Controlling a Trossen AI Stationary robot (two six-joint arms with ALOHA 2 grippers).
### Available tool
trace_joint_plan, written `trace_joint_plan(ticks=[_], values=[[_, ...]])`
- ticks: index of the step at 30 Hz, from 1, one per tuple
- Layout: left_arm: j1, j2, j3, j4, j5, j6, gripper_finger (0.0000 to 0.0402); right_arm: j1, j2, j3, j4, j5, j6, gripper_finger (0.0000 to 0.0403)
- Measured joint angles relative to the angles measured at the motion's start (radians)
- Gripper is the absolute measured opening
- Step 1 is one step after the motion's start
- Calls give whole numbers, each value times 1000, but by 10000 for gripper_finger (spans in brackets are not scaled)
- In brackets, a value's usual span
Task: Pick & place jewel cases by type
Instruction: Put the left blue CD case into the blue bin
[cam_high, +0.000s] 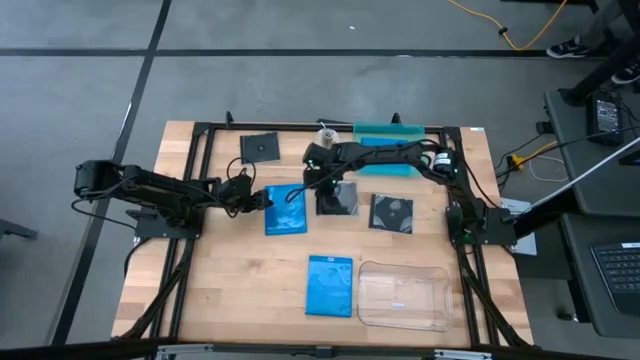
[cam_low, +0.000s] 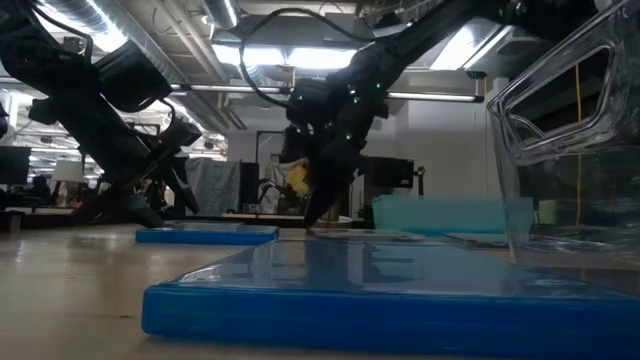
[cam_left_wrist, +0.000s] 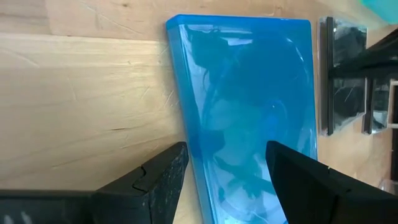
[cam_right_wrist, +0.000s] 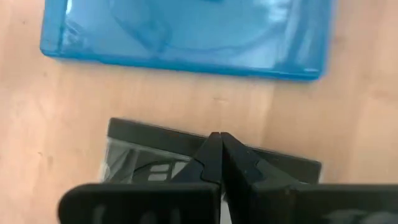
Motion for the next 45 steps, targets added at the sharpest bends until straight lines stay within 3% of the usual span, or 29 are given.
trace_joint_plan(ticks=[9,26,45], values=[[0,-4,-1,0,2,8,223,2,-39,68,24,-1,-9,7],[0,-5,-6,20,-1,0,223,26,100,71,26,-34,-13,7],[29,-2,-15,127,-6,20,224,26,130,71,109,-88,21,8]])
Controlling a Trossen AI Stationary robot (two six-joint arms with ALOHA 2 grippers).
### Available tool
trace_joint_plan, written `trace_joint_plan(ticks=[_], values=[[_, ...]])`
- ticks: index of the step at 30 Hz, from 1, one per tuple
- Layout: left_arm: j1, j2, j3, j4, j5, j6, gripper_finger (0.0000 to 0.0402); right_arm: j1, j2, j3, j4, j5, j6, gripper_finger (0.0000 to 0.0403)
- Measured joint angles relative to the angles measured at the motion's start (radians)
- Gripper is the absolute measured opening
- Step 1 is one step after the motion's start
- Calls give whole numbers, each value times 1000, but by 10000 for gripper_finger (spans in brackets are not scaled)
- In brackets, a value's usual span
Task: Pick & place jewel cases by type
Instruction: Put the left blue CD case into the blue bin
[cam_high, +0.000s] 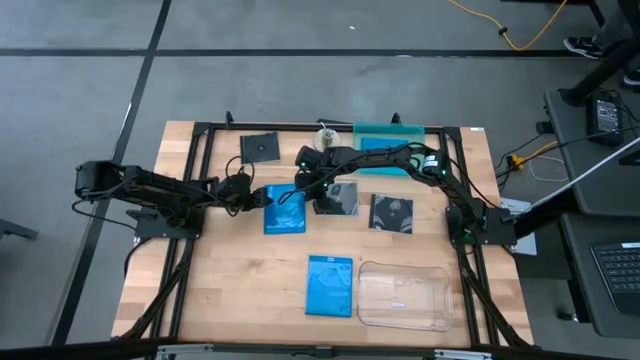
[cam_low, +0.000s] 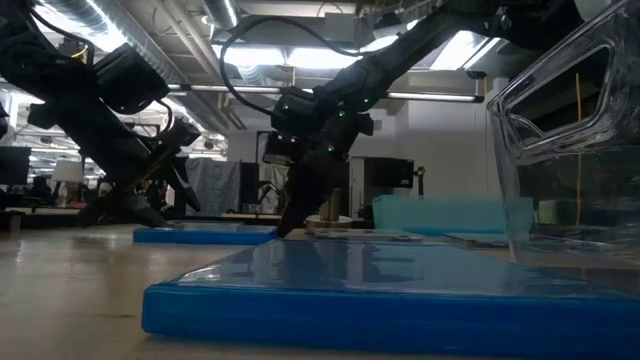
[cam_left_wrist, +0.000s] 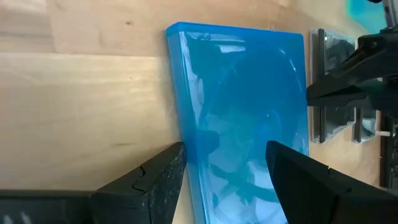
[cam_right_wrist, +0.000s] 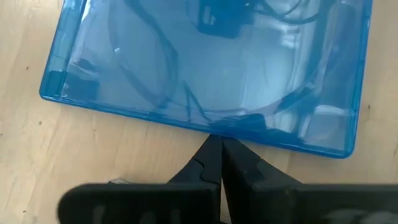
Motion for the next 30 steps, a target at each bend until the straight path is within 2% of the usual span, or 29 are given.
trace_joint_plan(ticks=[8,12,19,30], values=[[1,-5,-2,49,21,19,224,-2,22,0,3,-18,19,7],[-2,-42,28,-45,81,40,224,-2,23,0,6,-17,15,7],[-3,-88,85,-177,97,44,224,-2,23,0,7,-17,15,7],[-8,-116,114,-239,93,50,224,-2,23,0,7,-17,12,7]])
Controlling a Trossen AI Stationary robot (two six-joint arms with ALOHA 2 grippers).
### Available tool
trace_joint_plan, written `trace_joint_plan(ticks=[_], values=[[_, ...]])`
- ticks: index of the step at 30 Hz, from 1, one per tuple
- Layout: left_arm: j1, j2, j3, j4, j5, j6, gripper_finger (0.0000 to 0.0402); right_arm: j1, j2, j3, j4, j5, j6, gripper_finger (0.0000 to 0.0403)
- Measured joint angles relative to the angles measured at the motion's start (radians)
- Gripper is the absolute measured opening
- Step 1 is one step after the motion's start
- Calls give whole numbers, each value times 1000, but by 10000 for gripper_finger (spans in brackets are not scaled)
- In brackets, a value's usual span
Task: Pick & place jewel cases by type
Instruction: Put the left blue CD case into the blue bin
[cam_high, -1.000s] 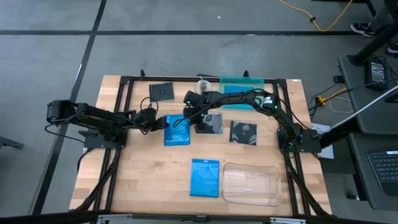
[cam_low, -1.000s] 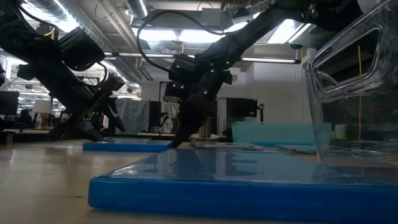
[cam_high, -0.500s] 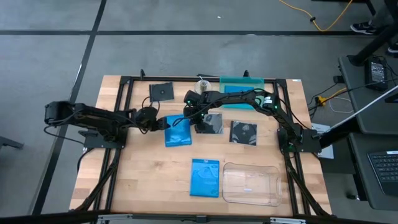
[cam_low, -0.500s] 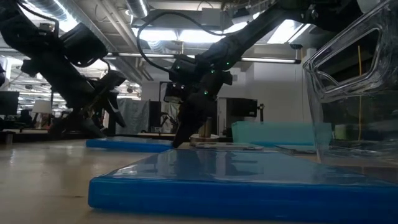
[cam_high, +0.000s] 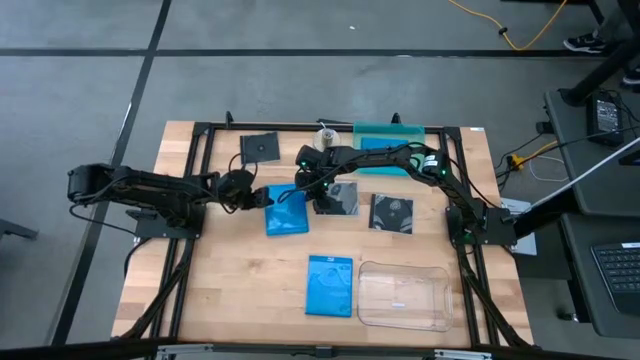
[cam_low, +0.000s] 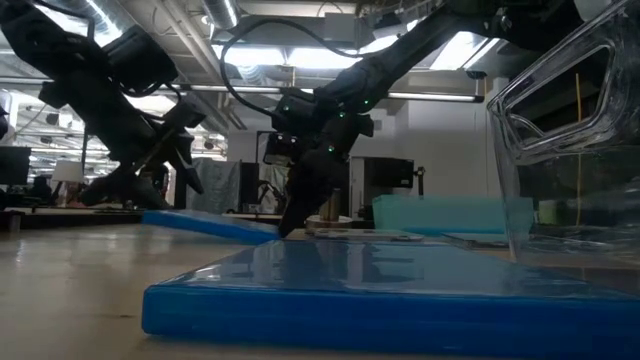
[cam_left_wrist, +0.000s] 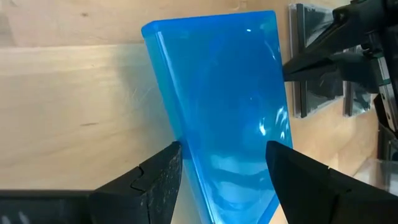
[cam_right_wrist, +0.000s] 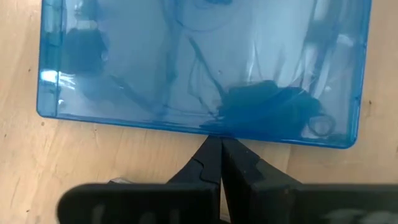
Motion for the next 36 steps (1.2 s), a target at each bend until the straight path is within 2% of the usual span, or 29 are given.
trace_joint_plan(ticks=[10,23,27,30,34,36], values=[[-3,-4,0,0,-1,-26,223,-12,1,0,0,-18,-3,7],[6,-95,1,-15,-29,-34,223,-23,3,-1,-3,-34,-29,7],[7,-111,54,-46,-60,7,223,-23,3,-1,-7,-33,-29,7],[2,-105,117,97,-11,76,223,-22,5,2,36,-23,-38,7],[13,-57,96,14,-18,90,223,-22,5,2,41,-24,-36,7],[21,-38,106,41,7,83,223,-22,5,2,42,-24,-28,7]])
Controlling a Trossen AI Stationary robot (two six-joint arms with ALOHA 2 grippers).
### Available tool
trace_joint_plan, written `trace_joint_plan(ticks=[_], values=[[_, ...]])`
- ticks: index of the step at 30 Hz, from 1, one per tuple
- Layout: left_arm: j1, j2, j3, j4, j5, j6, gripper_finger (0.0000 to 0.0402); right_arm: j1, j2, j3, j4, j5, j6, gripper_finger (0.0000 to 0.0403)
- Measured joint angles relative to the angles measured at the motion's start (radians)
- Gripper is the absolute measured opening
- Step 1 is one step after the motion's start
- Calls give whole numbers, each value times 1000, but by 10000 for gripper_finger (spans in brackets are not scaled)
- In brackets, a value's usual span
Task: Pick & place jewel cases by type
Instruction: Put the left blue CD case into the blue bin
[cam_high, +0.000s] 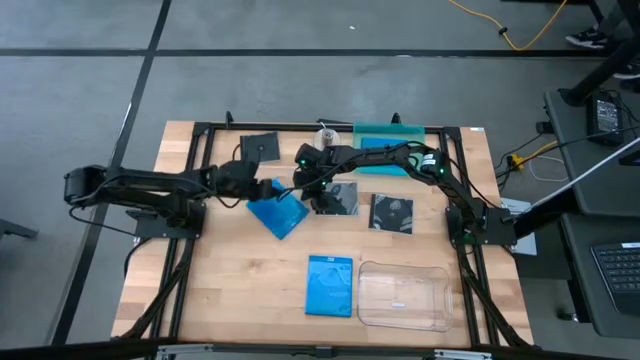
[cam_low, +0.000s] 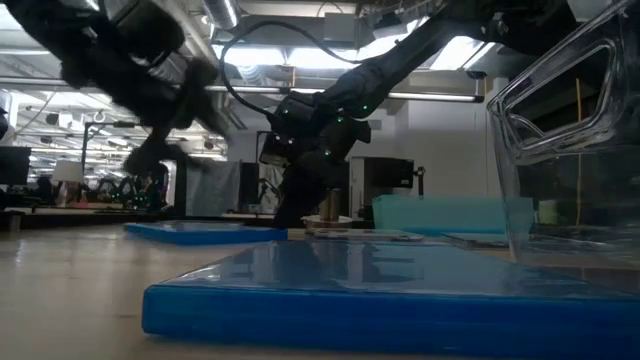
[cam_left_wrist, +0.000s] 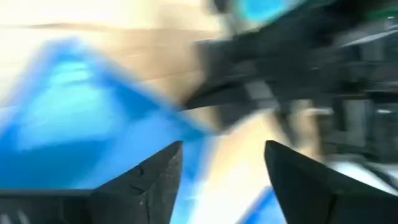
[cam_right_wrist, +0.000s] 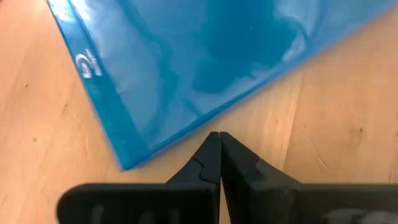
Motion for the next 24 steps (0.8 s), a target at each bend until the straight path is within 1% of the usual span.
trace_joint_plan(ticks=[2,4,7,11,15,21,24], values=[[4,22,3,7,21,1,223,0,0,0,0,-2,1,7],[1,49,-7,2,22,0,223,-1,0,0,-3,-5,3,7],[1,49,0,29,28,4,223,-1,0,0,-3,-8,5,7],[-25,49,-3,-78,50,-4,218,-1,0,-1,-1,-7,-1,7],[-114,49,-5,-174,46,-58,204,-1,0,-1,1,-8,-14,7],[-258,49,-5,-257,-47,-198,195,-1,0,-1,2,-9,-24,7],[-321,49,-5,-355,-85,-285,197,-2,0,-2,8,-16,-28,7]])
